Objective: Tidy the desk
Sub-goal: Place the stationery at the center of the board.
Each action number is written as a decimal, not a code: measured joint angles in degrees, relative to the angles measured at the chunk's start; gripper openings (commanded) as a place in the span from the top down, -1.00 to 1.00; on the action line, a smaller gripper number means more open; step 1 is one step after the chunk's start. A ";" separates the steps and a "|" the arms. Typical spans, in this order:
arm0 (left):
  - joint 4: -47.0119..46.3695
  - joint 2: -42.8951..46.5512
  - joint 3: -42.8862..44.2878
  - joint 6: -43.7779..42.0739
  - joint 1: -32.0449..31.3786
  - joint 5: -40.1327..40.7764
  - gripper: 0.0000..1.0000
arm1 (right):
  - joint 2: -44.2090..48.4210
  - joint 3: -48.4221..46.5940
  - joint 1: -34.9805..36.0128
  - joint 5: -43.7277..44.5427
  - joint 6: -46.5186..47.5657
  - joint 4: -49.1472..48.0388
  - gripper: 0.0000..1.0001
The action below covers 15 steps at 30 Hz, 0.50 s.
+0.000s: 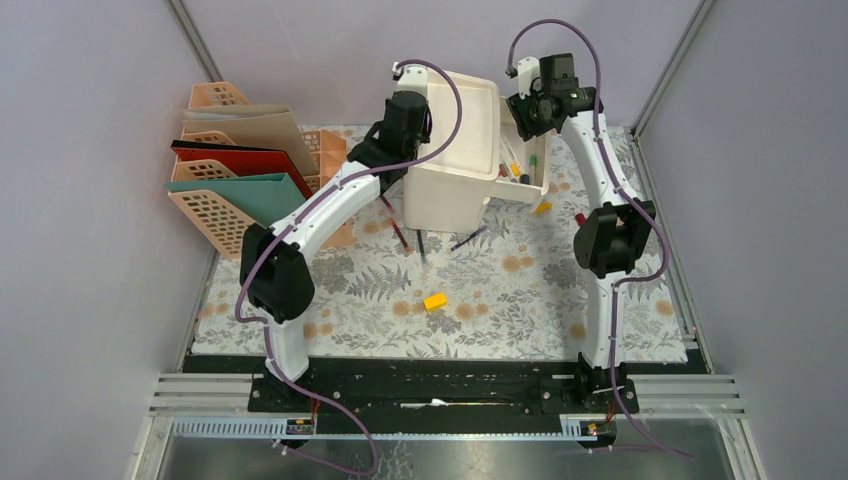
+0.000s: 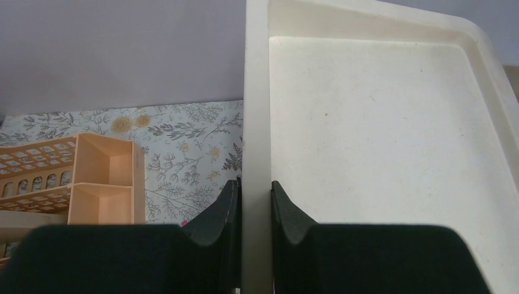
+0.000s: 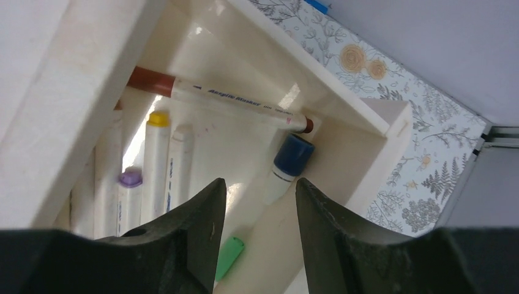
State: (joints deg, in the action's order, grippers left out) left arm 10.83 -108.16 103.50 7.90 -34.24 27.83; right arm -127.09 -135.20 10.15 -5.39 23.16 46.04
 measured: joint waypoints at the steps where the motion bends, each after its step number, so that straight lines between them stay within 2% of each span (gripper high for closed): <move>1: 0.00 0.00 0.00 0.04 -0.04 0.04 1.00 | -0.37 -0.28 0.24 0.90 0.09 0.04 -0.04; 15: -0.07 0.11 0.02 0.72 -0.85 0.81 1.00 | -4.35 -3.50 2.34 11.41 0.61 -0.07 0.14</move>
State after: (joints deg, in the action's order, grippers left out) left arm 10.76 -108.05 103.53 8.62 -35.09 28.64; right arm -131.44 -138.69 12.49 6.02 23.77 45.98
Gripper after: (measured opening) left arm 0.200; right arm 0.436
